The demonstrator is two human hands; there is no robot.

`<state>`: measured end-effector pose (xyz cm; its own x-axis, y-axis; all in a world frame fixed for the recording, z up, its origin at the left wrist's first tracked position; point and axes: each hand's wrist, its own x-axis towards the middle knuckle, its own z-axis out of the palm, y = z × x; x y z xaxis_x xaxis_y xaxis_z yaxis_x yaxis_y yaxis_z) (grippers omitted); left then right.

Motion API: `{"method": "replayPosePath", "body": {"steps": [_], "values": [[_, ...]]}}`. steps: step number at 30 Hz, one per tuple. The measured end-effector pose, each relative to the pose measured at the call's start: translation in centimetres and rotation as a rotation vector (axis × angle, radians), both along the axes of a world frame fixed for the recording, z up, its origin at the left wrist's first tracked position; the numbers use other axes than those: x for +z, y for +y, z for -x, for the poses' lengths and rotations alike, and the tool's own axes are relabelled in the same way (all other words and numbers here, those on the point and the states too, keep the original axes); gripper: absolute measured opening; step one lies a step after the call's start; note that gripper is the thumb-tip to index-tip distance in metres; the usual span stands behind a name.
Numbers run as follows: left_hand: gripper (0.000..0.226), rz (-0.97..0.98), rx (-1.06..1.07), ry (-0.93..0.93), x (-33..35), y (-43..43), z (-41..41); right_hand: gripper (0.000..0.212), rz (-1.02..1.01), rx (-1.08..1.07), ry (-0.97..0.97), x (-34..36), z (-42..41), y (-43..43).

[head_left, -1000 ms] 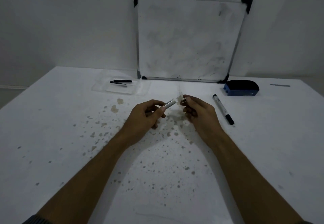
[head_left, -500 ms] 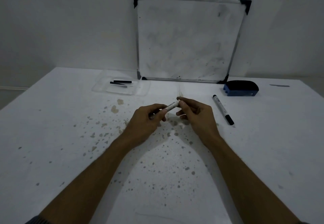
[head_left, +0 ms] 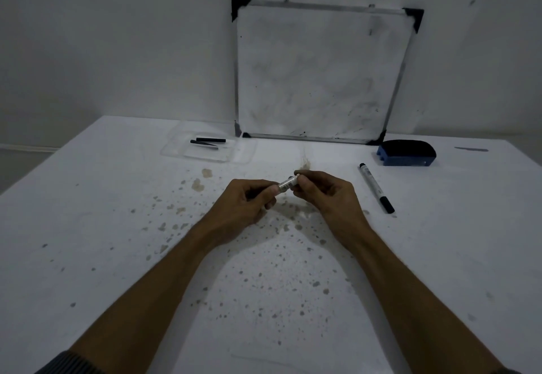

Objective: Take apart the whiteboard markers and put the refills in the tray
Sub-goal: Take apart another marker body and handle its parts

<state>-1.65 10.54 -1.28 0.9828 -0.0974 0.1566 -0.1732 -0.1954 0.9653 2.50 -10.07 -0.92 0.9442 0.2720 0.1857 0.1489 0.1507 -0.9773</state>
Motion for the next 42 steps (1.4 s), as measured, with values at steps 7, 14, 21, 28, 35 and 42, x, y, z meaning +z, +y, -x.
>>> {"method": "replayPosePath", "body": {"steps": [7,14,21,28,35,42], "values": [[0.028,0.028,0.066,0.062,0.8,-2.5,0.0,0.035,0.211,-0.244,-0.077,0.2,0.1,0.4],[0.032,0.236,0.140,0.134,2.8,-5.0,-2.2,0.043,0.547,-0.260,-0.097,1.5,1.8,-2.2],[0.032,0.155,0.056,0.113,3.6,-9.8,-4.0,0.033,0.590,-0.336,-0.061,2.2,1.7,-4.6],[0.057,-0.605,0.004,-0.171,-1.7,-9.7,-4.6,0.026,0.683,-0.696,-0.004,3.4,-1.0,-13.9],[0.044,-0.793,0.043,-0.331,-3.5,-9.8,-5.7,0.035,0.749,-0.718,0.120,0.3,-3.2,-14.6],[0.046,-0.816,0.042,-0.328,-3.4,-9.7,-5.7,0.038,0.896,-0.742,0.115,-0.3,-3.6,-13.4]]}}
